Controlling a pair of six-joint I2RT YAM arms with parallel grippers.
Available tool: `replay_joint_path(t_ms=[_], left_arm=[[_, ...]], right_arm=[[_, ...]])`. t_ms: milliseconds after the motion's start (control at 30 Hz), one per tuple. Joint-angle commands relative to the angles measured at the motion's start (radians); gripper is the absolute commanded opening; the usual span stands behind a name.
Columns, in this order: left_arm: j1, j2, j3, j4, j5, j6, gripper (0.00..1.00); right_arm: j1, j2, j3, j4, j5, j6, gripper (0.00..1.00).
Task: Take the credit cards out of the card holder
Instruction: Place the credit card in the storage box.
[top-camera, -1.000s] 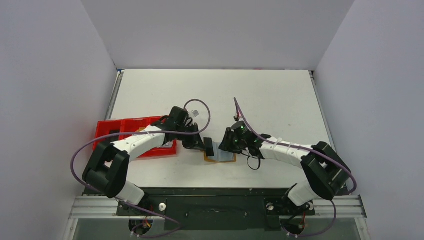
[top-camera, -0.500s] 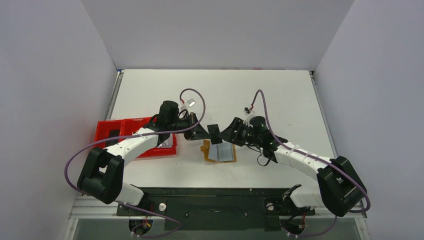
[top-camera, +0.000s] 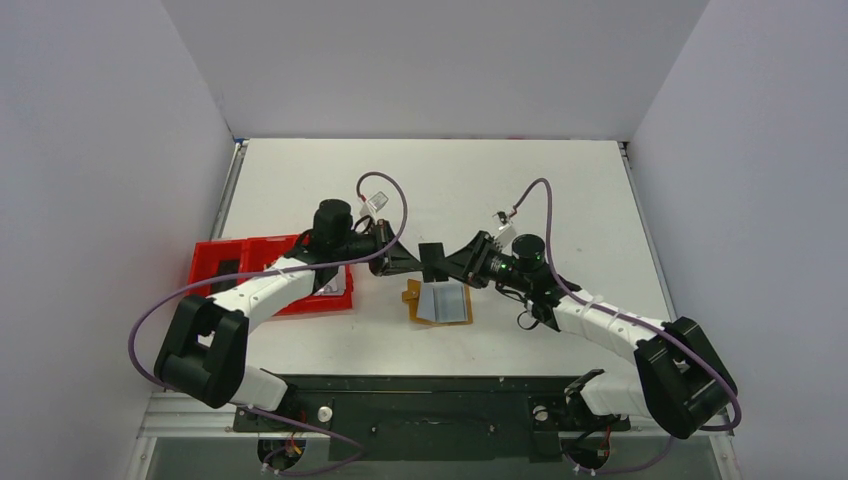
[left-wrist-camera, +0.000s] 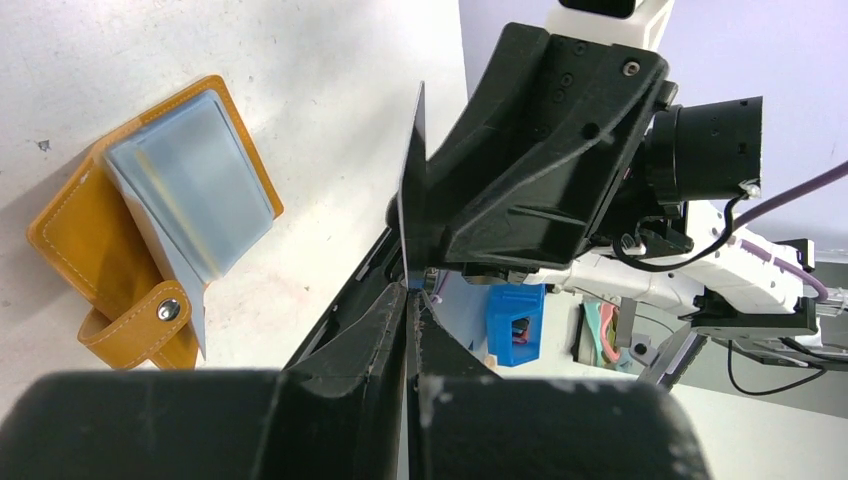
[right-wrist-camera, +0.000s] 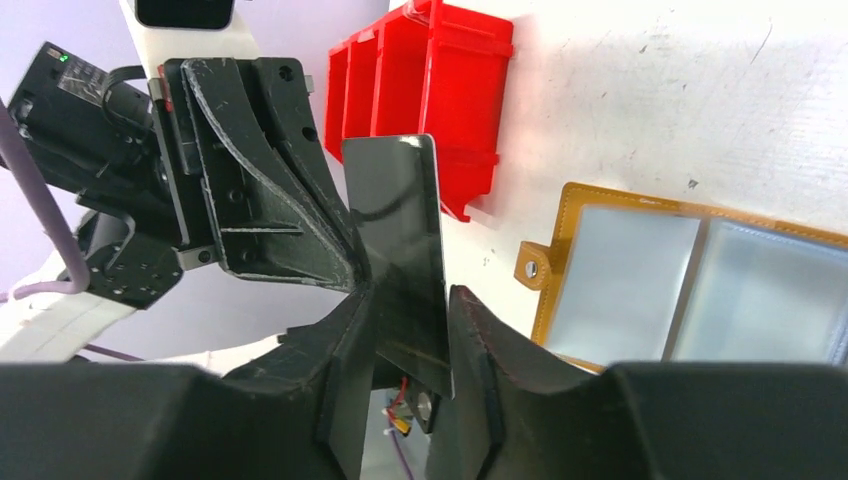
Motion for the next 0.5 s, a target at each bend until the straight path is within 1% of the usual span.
replay_joint_path(t_ms=[0, 33, 67, 100, 133, 167, 200, 233, 267, 333, 400, 467], left_arm=[[0.000, -0.034, -0.013, 0.082, 0.031, -0.022, 0.00], [0.000, -0.035, -0.013, 0.083, 0.032, -0.022, 0.00], [0.000, -0.037, -0.015, 0.083, 0.033, -0.024, 0.00], [0.001, -0.039, -0.016, 0.084, 0.034, -0.025, 0.00], [0.001, -0.040, -0.019, 0.085, 0.034, -0.028, 0.01], [0.002, -0.043, -0.021, 0.092, 0.034, -0.030, 0.05], [0.003, -0.045, -0.027, 0.100, 0.034, -0.040, 0.13], [0.004, -0.047, -0.031, 0.124, 0.038, -0.048, 0.17], [0.004, -0.048, -0.038, 0.133, 0.039, -0.063, 0.23], [0.007, -0.051, -0.047, 0.166, 0.046, -0.085, 0.31], [0.010, -0.053, -0.055, 0.199, 0.048, -0.108, 0.34], [0.014, -0.055, -0.060, 0.236, 0.054, -0.128, 0.35]], right_arm=[[0.001, -0.013, -0.016, 0.162, -0.041, 0.065, 0.19], [0.001, -0.014, -0.019, 0.168, -0.040, 0.070, 0.10], [0.001, -0.014, -0.020, 0.172, -0.041, 0.073, 0.07], [0.001, -0.014, -0.022, 0.182, -0.045, 0.081, 0.00], [0.002, -0.015, -0.023, 0.187, -0.046, 0.085, 0.00], [0.002, -0.014, -0.025, 0.196, -0.049, 0.094, 0.00], [0.002, -0.013, -0.026, 0.204, -0.053, 0.100, 0.00], [0.001, -0.012, -0.030, 0.225, -0.060, 0.112, 0.00], [0.001, -0.009, -0.034, 0.239, -0.063, 0.122, 0.00], [0.003, 0.008, -0.037, 0.286, -0.080, 0.163, 0.00], [0.007, 0.029, -0.042, 0.343, -0.098, 0.187, 0.00], [0.008, 0.048, -0.046, 0.409, -0.108, 0.225, 0.00]])
